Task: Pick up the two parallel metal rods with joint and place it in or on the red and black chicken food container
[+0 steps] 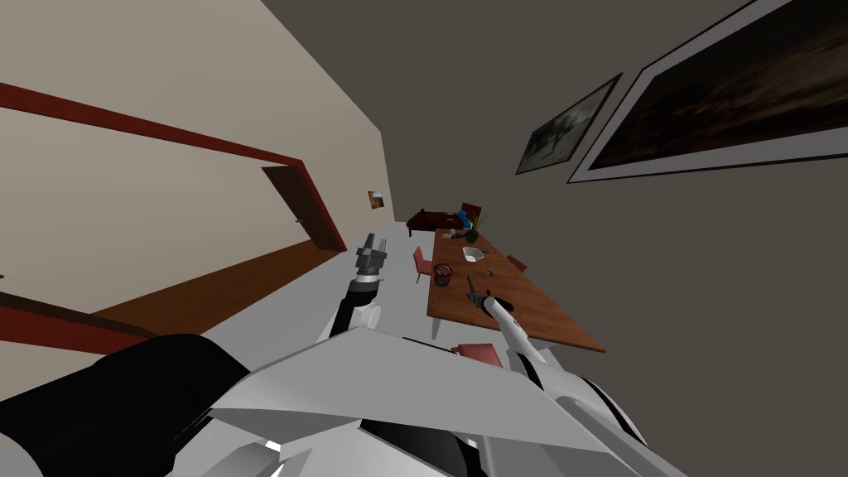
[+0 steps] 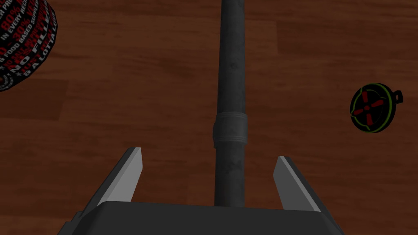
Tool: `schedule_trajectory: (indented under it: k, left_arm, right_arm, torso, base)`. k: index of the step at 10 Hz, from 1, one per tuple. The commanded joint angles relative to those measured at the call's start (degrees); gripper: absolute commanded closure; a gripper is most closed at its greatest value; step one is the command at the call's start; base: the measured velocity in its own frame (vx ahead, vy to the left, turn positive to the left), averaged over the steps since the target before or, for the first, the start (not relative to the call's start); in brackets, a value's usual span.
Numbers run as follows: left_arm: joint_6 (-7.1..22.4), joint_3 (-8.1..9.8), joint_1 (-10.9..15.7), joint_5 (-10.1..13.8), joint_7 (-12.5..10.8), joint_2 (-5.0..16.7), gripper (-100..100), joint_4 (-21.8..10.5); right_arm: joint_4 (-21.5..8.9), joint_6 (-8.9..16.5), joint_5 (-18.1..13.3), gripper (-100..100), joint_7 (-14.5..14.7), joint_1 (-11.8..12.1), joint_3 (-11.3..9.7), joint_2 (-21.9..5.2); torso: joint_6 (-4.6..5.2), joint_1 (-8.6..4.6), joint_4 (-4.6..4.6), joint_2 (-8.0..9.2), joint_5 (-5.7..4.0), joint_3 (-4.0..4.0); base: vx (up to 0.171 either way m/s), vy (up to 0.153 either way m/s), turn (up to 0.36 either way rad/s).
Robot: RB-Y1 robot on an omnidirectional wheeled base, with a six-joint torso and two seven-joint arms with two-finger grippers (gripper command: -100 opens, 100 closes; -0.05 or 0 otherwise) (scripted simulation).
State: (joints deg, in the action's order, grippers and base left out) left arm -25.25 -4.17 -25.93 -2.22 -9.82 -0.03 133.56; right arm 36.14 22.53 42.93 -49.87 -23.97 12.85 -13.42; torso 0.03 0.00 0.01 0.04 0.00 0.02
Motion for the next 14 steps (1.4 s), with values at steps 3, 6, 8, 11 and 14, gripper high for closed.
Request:
schedule_trajectory:
  k: [3,6,8,11,14]
  left_arm:
    - [0.0,0.00,0.0,0.0,0.0,0.0,0,0.0]
    - [0.0,0.00,0.0,0.0,0.0,0.0,0,0.0]
    - [0.0,0.00,0.0,0.0,0.0,0.0,0,0.0]
    - [0.0,0.00,0.0,0.0,0.0,0.0,0,0.0]
    - [0.0,0.00,0.0,0.0,0.0,0.0,0,0.0]
  right_arm:
    - [0.0,-0.1,0.1,-100,0.1,0.0,0.0,0.0]
    - [0.0,-0.1,0.1,-100,0.1,0.0,0.0,0.0]
    - [-0.4,-1.9,0.0,-100,1.0,1.0,0.2,1.5]
    - [-0.6,-2.8,0.0,-100,1.4,1.4,0.3,2.3]
    - [-0.6,-2.8,0.0,-100,1.4,1.4,0.3,2.3]
  torso:
    - [0.01,0.06,-0.01,-0.05,0.01,-0.03]
    - [0.00,0.01,0.00,-0.02,0.00,-0.01]
    - [0.00,0.03,-0.01,-0.03,0.01,-0.02]
    - [-0.05,0.03,-0.13,-0.05,-0.11,-0.09]
    - [-0.06,0.01,-0.16,-0.12,-0.14,-0.14]
  base:
    - [0.005,0.007,-0.020]
    - [-0.002,-0.003,0.009]
    - [0.002,0.002,-0.007]
    - [-0.001,-0.001,0.003]
    - [0.000,0.000,0.000]
